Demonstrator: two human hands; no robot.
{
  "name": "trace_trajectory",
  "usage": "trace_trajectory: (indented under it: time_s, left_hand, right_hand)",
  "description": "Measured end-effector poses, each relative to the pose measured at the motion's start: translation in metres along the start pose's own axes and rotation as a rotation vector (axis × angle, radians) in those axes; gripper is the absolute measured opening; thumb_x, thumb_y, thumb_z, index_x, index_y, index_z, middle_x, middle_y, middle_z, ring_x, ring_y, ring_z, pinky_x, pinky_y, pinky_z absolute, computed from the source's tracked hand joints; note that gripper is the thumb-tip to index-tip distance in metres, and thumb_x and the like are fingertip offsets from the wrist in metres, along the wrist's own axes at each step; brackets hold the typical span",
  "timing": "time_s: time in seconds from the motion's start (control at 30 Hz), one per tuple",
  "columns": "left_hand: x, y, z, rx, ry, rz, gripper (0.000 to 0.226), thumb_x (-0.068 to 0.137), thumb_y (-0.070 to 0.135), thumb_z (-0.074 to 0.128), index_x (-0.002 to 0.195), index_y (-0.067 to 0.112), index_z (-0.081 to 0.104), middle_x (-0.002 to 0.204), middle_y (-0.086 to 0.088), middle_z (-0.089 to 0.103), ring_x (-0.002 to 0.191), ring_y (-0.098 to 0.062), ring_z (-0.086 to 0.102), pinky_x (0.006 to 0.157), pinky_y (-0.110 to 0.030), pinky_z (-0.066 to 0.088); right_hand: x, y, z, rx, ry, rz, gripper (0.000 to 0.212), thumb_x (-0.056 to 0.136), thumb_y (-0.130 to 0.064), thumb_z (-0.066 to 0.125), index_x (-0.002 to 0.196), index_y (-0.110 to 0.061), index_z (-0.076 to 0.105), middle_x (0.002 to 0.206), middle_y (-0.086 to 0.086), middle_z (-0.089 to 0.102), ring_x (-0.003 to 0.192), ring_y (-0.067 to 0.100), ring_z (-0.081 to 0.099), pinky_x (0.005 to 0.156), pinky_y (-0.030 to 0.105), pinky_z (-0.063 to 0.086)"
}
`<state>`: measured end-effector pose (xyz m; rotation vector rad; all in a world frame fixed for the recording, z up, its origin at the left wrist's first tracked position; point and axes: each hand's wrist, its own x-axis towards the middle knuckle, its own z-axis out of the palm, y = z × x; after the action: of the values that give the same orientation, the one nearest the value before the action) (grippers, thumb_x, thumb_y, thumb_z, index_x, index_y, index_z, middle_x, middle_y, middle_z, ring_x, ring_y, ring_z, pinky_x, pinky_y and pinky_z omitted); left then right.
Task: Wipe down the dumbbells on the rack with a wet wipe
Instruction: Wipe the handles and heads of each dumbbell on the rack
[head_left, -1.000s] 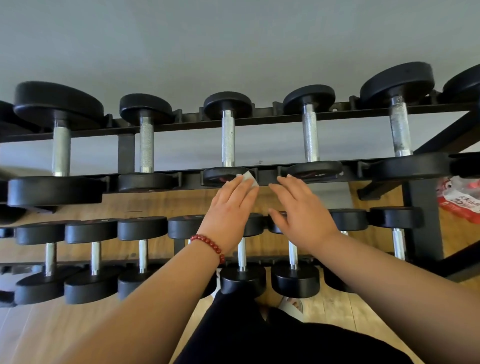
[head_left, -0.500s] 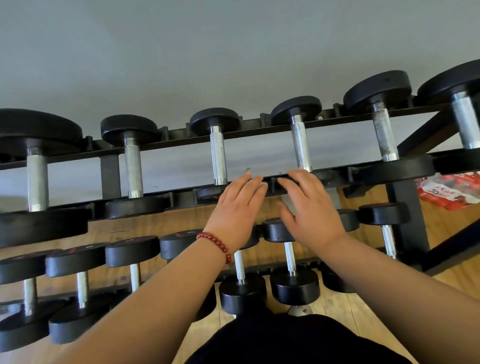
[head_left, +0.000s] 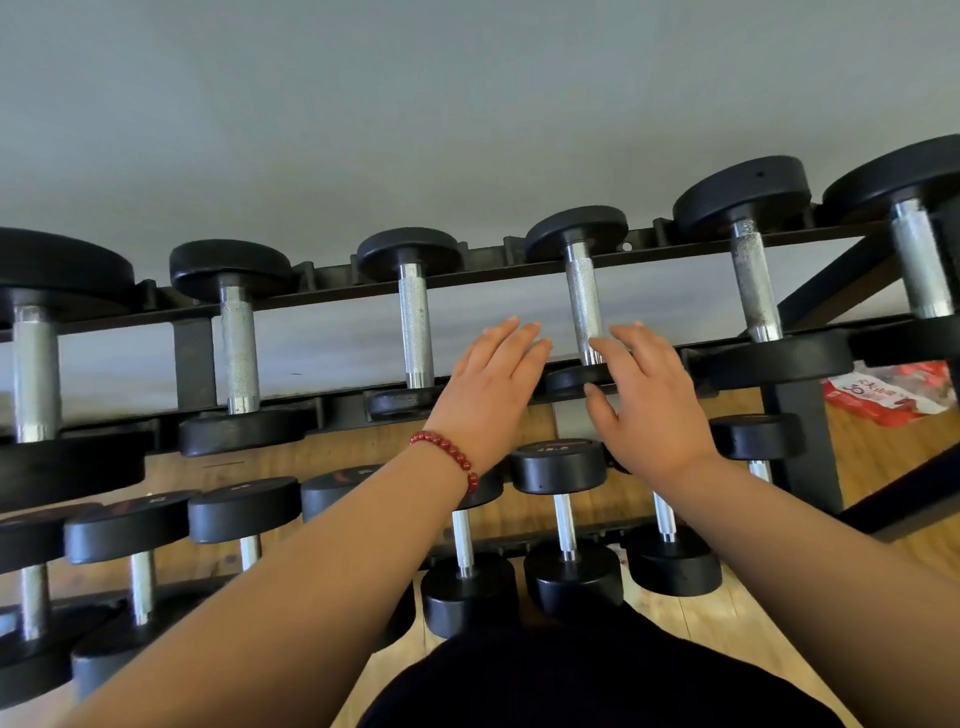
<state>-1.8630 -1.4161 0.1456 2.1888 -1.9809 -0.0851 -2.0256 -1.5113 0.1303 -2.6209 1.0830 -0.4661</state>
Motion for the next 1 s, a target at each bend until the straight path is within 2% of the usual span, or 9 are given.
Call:
trace_trajectory:
  time_s: [0.23,0.4,0.47,0.57,0.67,0.7,0.77,0.87,1.0]
  left_hand:
    - [0.035,0.015,0.006,0.009,-0.003,-0.092,0.071,0.096,0.006,0.049,0.155,0.016,0.010,0.162,-0.001,0.005,0.149,-0.019,-0.003,0.114,-0.028,-0.004]
    - [0.056,0.032,0.012,0.020,-0.014,-0.162,0.070,0.094,0.004,0.050,0.154,0.012,0.015,0.161,-0.005,0.012,0.149,-0.020,0.009,0.118,-0.027,0.003]
    - [0.058,0.036,0.018,0.059,-0.010,-0.195,0.056,0.096,0.010,0.050,0.149,0.009,0.031,0.159,-0.010,0.022,0.147,-0.024,0.017,0.116,-0.027,-0.002]
    - [0.060,0.044,0.017,0.430,-0.195,-0.094,0.039,0.092,0.040,0.057,0.124,0.020,0.064,0.143,-0.004,0.049,0.142,-0.026,0.031,0.108,-0.053,-0.021]
    - [0.070,0.044,0.023,0.295,0.054,-0.178,0.033,0.091,0.033,0.062,0.122,0.022,0.066,0.140,0.000,0.051,0.135,-0.022,0.040,0.115,-0.037,0.008]
    - [0.077,0.041,0.023,0.126,0.139,-0.260,0.034,0.090,0.020,0.064,0.124,0.017,0.064,0.140,-0.006,0.049,0.129,-0.025,0.045,0.110,-0.027,0.026]
    - [0.086,0.039,0.029,-0.073,0.307,-0.320,0.048,0.079,0.001,0.074,0.125,0.012,0.062,0.128,-0.016,0.051,0.110,-0.031,0.055,0.088,-0.025,0.048]
    - [0.100,0.038,0.037,-0.173,0.254,-0.296,0.052,0.078,0.000,0.075,0.127,0.010,0.061,0.123,-0.018,0.053,0.110,-0.034,0.055,0.085,-0.036,0.054]
    - [0.107,0.037,0.029,-0.432,0.004,-0.335,0.050,0.100,0.024,0.050,0.148,0.018,0.038,0.153,-0.006,0.028,0.131,-0.017,0.041,0.106,-0.035,0.044]
  right_hand:
    - [0.015,0.034,-0.004,0.049,-0.103,-0.031,0.055,0.093,-0.045,0.044,0.135,-0.010,0.053,0.141,0.013,0.049,0.139,0.032,0.036,0.113,0.050,0.032]
    - [0.027,0.057,-0.006,0.081,-0.182,-0.096,0.068,0.091,-0.059,0.033,0.136,-0.013,0.052,0.143,0.011,0.048,0.139,0.030,0.035,0.114,0.046,0.030]
    - [0.033,0.064,-0.008,0.103,-0.195,-0.126,0.068,0.091,-0.060,0.033,0.137,-0.013,0.052,0.142,0.011,0.048,0.138,0.030,0.036,0.114,0.044,0.029]
    - [0.046,0.072,-0.010,0.139,-0.191,-0.169,0.065,0.093,-0.056,0.033,0.136,-0.011,0.052,0.140,0.011,0.050,0.135,0.028,0.038,0.112,0.039,0.027]
    - [0.059,0.080,-0.011,0.184,-0.172,-0.168,0.063,0.094,-0.052,0.032,0.136,-0.010,0.052,0.139,0.011,0.050,0.134,0.028,0.039,0.112,0.041,0.031]
    - [0.063,0.083,-0.011,0.201,-0.163,-0.160,0.062,0.094,-0.051,0.032,0.136,-0.009,0.052,0.139,0.011,0.050,0.134,0.028,0.039,0.112,0.041,0.032]
    - [0.068,0.088,-0.012,0.227,-0.147,-0.154,0.061,0.094,-0.050,0.033,0.136,-0.009,0.052,0.140,0.011,0.050,0.134,0.028,0.039,0.112,0.040,0.030]
    - [0.076,0.093,-0.011,0.247,-0.136,-0.177,0.058,0.096,-0.047,0.035,0.135,-0.008,0.052,0.139,0.011,0.050,0.133,0.028,0.040,0.111,0.040,0.032]
    - [0.081,0.101,-0.006,0.269,-0.152,-0.195,0.055,0.097,-0.045,0.034,0.135,-0.009,0.051,0.138,0.011,0.050,0.132,0.026,0.041,0.110,0.038,0.032]
